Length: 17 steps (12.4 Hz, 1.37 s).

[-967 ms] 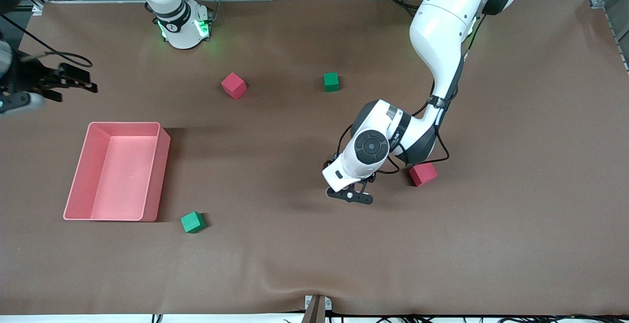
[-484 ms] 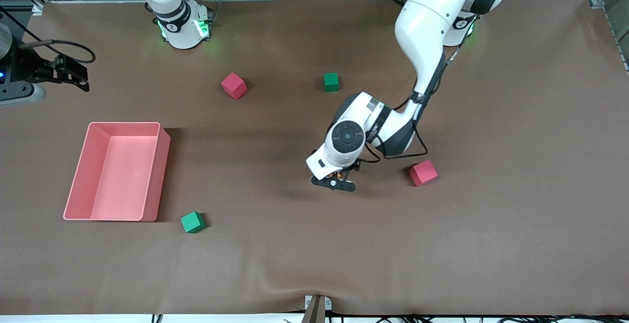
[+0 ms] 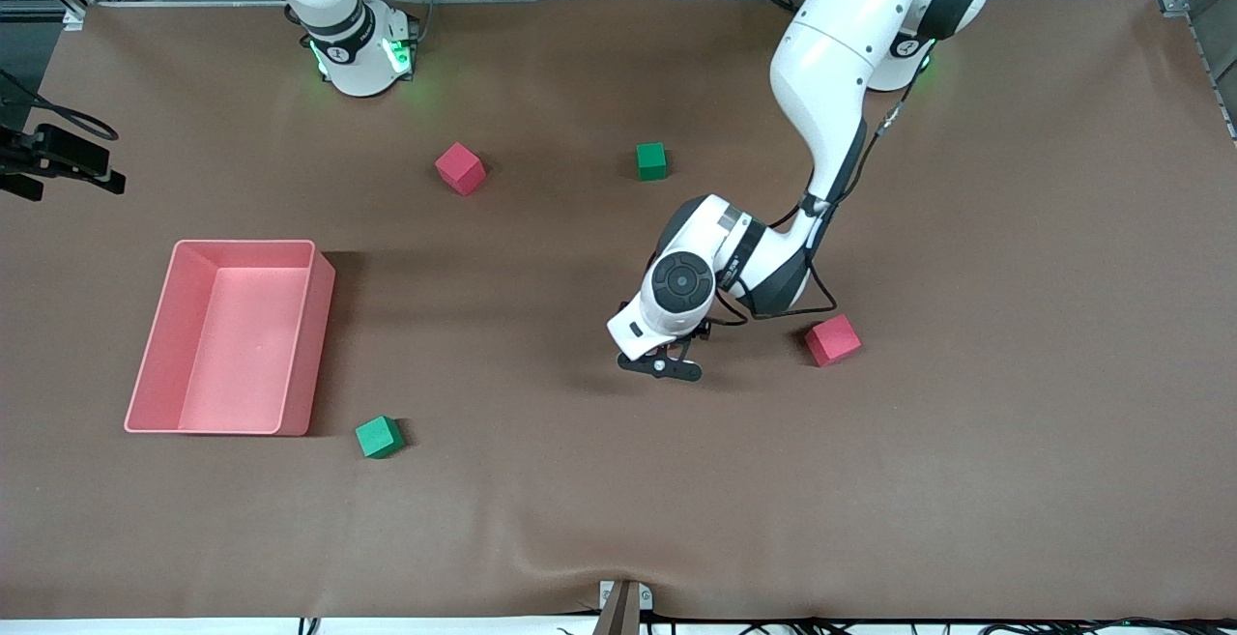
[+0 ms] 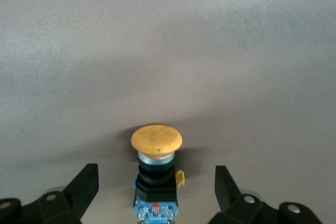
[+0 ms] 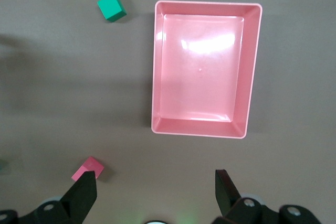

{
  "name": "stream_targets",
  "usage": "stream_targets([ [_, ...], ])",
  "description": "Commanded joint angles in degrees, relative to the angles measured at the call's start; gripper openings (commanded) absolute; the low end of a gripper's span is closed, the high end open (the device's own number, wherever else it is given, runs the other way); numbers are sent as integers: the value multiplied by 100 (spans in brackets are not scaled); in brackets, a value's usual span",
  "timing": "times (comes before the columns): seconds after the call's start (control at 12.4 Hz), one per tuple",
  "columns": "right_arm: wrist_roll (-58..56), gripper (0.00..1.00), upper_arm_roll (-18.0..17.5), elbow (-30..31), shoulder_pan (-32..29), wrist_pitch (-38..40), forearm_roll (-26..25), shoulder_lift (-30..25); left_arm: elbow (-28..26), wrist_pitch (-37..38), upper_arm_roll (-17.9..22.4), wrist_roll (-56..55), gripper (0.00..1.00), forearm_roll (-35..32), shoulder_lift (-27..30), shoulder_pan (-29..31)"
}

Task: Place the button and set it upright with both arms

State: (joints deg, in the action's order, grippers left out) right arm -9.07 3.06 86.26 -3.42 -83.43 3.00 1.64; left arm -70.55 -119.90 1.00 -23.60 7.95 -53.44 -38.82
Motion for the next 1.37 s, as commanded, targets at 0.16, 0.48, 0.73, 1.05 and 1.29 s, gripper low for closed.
stream_targets([
  [0.16, 552, 100, -130, 602, 376, -358, -606, -445, 77, -271, 23, -84, 86, -65, -131, -29],
  [0.48, 907, 100, -112, 664, 430, -429, -652, -498, 68, -289, 23, -101, 77, -92, -175, -29],
  [0.73, 609, 100, -86, 437, 421, -158, -626, -489, 68, -394, 32, -101, 68, -101, -228, -20],
  [1.05, 600, 100, 107, 251, 228, 370, -91, -506, 68, -377, 32, -101, 23, -101, -202, -20],
  [1.29, 547, 100, 72, 242, 228, 319, -151, -524, 77, -350, 23, -128, 0, -83, -71, -3],
])
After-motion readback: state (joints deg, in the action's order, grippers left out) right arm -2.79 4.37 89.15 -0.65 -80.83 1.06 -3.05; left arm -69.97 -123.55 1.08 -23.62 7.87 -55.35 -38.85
